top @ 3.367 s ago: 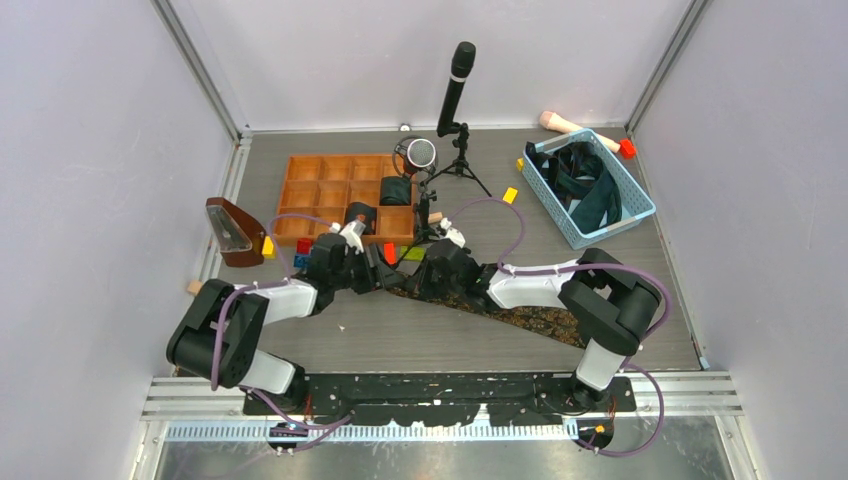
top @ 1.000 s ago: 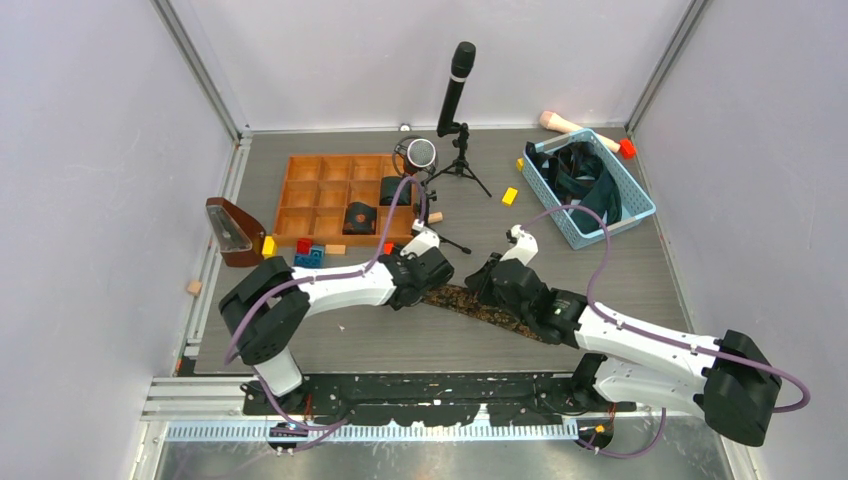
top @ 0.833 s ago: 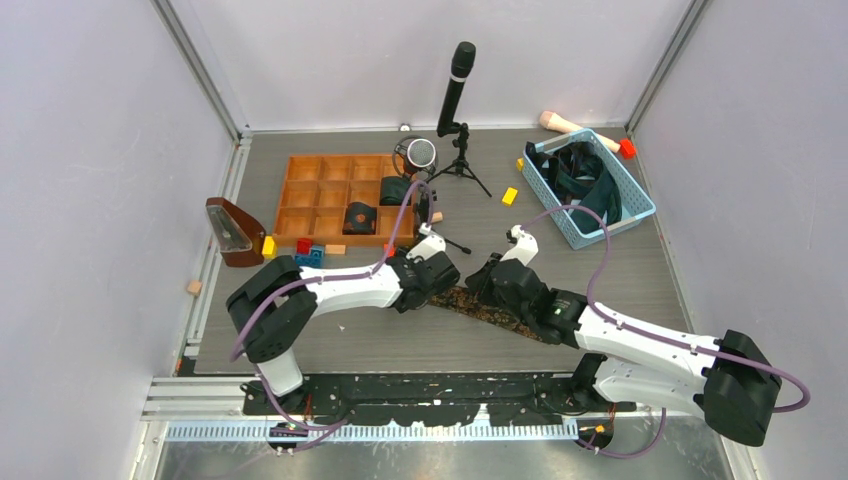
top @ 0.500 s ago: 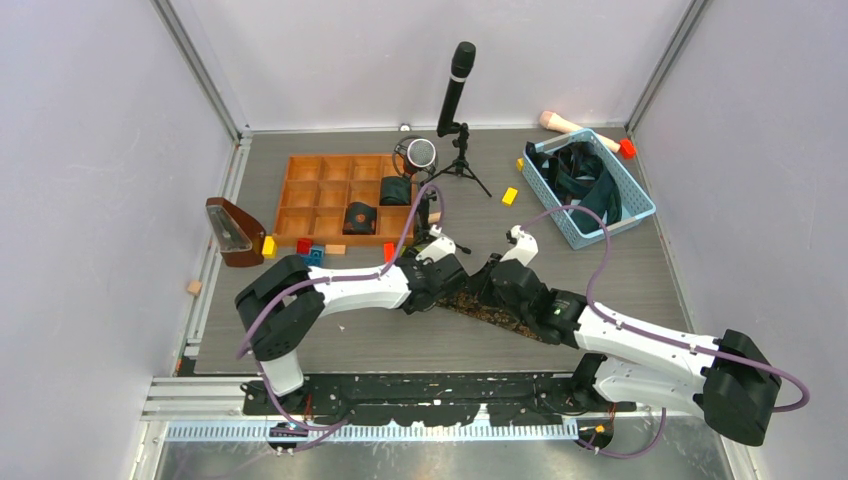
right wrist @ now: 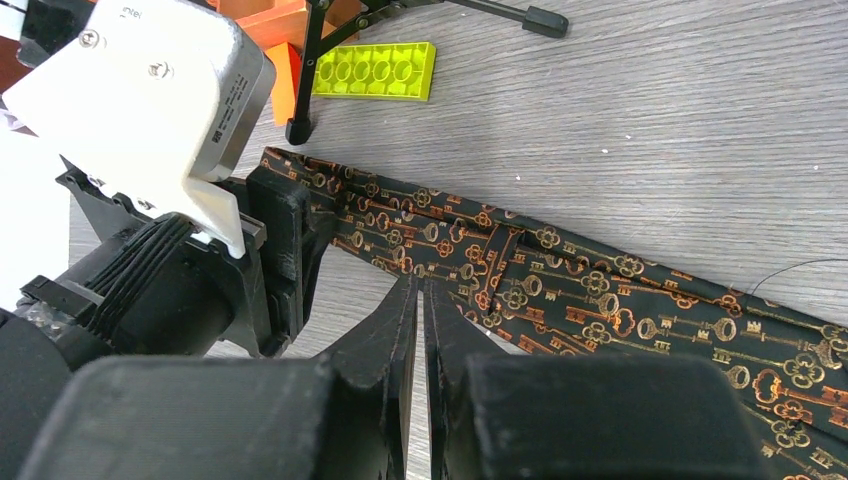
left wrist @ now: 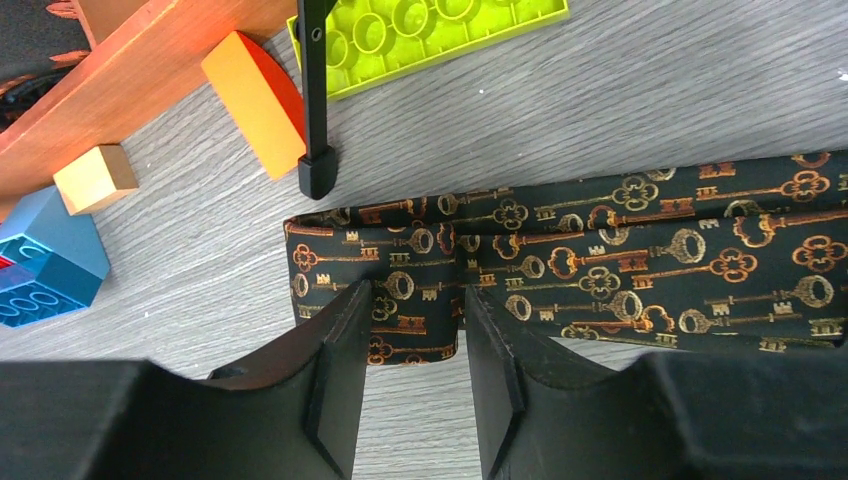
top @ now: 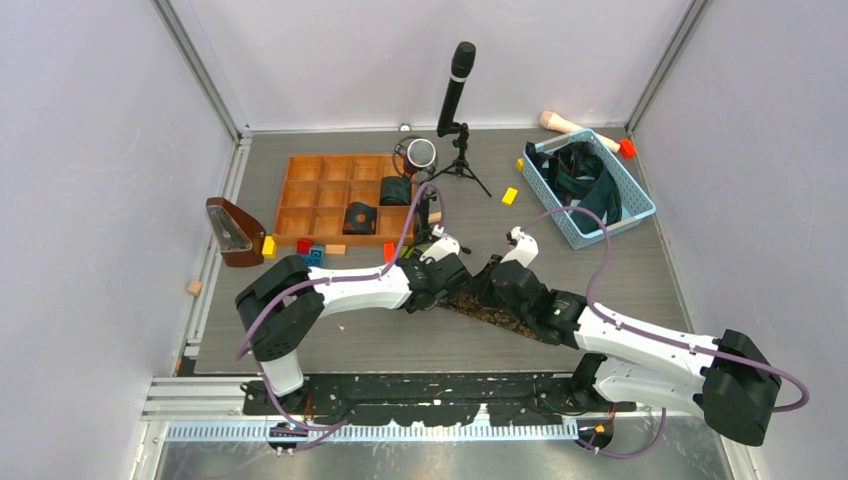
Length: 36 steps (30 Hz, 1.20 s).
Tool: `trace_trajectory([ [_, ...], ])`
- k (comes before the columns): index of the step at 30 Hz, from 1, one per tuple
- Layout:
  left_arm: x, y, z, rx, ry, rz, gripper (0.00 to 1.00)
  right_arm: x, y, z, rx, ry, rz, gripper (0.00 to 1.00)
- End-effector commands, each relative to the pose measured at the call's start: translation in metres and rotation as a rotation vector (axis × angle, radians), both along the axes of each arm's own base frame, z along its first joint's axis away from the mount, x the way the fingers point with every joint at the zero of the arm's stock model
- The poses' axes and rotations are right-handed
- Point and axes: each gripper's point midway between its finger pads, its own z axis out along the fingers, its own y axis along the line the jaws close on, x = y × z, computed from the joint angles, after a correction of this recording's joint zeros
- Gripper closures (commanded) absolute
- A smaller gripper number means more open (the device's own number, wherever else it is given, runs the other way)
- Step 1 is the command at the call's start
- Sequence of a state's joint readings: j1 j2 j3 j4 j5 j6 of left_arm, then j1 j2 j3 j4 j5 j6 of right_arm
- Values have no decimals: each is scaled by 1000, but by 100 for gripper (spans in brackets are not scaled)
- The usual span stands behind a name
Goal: Roll the ties
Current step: Roll the tie at the center of the board.
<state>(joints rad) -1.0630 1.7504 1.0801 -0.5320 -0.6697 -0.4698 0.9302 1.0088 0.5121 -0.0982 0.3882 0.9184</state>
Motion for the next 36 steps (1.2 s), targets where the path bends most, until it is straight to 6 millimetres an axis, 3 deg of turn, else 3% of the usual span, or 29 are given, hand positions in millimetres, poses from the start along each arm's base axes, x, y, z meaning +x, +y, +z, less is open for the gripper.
trace_trajectory([
  [1,-4,-11,1,-77,10,7,59,4,0,4,10,-23,-23,87],
  [5,-2,-10,12,-97,-13,16,55,6,1,4,5,-22,-21,87],
  [13,-3,-15,64,-293,-94,-3,47,12,21,5,17,-19,22,86],
  [18,0,2,90,-472,-120,17,45,14,65,8,80,-38,176,90],
  [23,12,36,86,-708,-72,88,46,12,111,13,159,-36,330,98],
  [25,17,48,86,-782,-71,109,46,14,129,24,206,-48,371,100],
  [29,23,69,80,-879,-48,162,46,16,151,27,258,-23,412,100],
  [32,23,75,76,-937,-33,175,47,21,159,20,275,14,383,100],
  [36,22,78,72,-961,-41,187,48,35,151,-4,255,74,248,100],
])
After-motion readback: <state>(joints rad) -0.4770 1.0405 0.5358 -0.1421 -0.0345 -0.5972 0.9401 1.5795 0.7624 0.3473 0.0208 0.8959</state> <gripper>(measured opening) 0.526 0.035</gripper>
